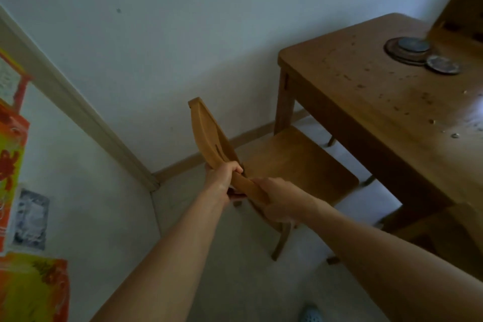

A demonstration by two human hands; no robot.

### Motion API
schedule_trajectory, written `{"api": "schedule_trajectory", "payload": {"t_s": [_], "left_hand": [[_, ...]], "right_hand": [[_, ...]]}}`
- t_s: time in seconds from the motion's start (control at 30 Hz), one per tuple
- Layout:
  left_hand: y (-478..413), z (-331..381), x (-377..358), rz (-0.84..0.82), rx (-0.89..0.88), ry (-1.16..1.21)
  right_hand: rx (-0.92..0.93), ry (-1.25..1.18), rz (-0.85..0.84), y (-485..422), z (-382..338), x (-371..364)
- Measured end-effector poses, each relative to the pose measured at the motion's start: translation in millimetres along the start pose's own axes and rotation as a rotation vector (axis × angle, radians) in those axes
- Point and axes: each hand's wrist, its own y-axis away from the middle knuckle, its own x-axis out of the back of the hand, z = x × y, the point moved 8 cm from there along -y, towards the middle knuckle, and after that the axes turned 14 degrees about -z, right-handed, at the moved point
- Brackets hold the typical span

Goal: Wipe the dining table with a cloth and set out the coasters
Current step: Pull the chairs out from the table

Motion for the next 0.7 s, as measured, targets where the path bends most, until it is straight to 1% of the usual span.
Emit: {"api": "schedule_trajectory", "payload": {"t_s": [0.13, 0.47, 0.7], "left_hand": [[-15, 1, -38, -0.028, 0.009, -0.025], [-58, 24, -134, -0.069, 0.009, -0.108], [-85, 34, -194, -0.094, 0.027, -0.181]], "right_hand": [[-0.012, 0.000, 0.021, 13, 31, 22], [-0.142, 0.101, 0.125, 25, 118, 79], [-0.149, 0.105, 0.165, 43, 164, 116]]}}
